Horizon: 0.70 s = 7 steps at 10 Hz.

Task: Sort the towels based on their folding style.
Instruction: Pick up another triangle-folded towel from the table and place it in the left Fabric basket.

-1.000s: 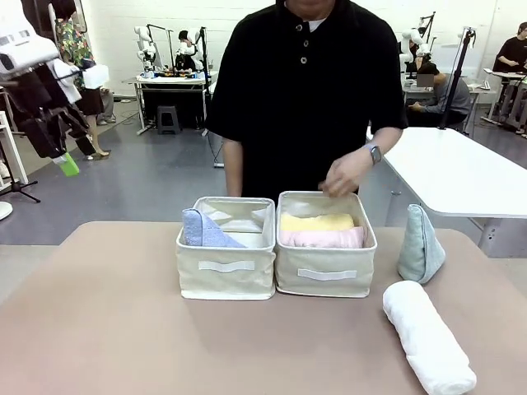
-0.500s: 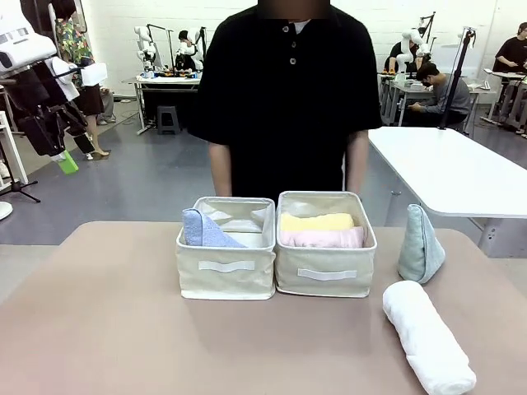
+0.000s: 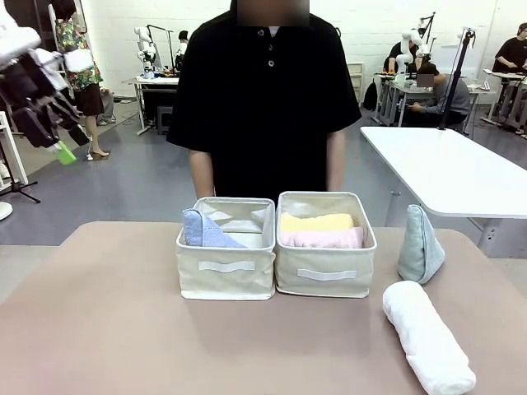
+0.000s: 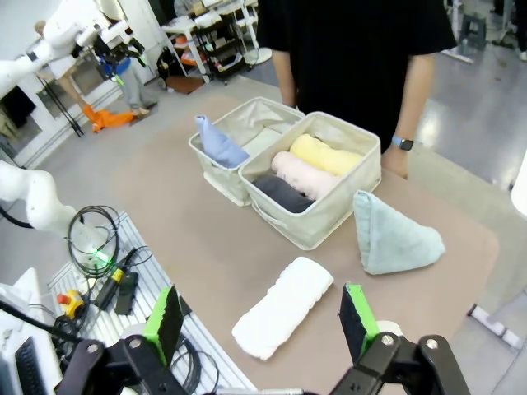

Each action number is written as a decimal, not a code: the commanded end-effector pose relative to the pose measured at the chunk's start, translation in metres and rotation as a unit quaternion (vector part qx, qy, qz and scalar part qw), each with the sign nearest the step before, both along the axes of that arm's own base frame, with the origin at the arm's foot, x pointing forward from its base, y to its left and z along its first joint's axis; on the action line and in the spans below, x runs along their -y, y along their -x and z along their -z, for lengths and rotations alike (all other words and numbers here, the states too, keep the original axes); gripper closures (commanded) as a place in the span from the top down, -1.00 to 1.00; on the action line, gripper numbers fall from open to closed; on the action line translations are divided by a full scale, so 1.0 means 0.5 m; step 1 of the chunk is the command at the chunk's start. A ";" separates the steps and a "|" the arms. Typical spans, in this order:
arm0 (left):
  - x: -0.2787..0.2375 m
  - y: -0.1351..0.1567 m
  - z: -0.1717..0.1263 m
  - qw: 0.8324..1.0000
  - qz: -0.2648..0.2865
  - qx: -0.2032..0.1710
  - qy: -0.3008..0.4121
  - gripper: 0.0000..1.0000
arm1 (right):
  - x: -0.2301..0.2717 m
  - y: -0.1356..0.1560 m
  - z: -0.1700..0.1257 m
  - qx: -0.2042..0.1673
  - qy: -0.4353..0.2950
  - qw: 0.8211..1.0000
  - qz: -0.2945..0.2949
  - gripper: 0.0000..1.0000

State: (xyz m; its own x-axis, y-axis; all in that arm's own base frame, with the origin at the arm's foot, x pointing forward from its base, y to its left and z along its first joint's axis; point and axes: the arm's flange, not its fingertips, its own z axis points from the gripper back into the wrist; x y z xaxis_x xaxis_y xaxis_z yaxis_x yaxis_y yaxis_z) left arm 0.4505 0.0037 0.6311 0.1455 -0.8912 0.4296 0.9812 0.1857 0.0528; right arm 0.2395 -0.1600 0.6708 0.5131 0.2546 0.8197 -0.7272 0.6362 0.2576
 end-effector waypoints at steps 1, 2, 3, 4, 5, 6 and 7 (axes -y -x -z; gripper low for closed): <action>-0.107 0.014 -0.014 0.993 -0.023 0.047 0.107 1.00 | -0.002 -0.003 0.000 -0.004 0.001 1.000 0.000 1.00; -0.161 0.022 -0.016 0.987 -0.041 0.057 0.143 1.00 | -0.002 -0.003 0.000 -0.004 0.001 1.000 0.000 1.00; -0.214 0.038 -0.018 0.980 -0.043 0.060 0.184 1.00 | -0.002 -0.003 0.000 -0.004 0.001 1.000 0.000 1.00; -0.283 0.056 -0.028 0.968 -0.016 0.065 0.242 1.00 | -0.002 -0.003 0.000 -0.004 0.001 1.000 0.000 1.00; -0.345 0.069 -0.041 0.954 0.031 0.067 0.290 1.00 | -0.002 -0.003 0.000 -0.004 0.001 1.000 0.000 1.00; -0.399 0.090 -0.041 0.944 0.054 0.078 0.315 1.00 | -0.002 -0.003 0.000 -0.004 0.001 1.000 0.000 1.00; -0.448 0.103 -0.034 0.937 0.069 0.072 0.335 1.00 | -0.002 -0.003 0.000 -0.004 0.001 1.000 0.000 1.00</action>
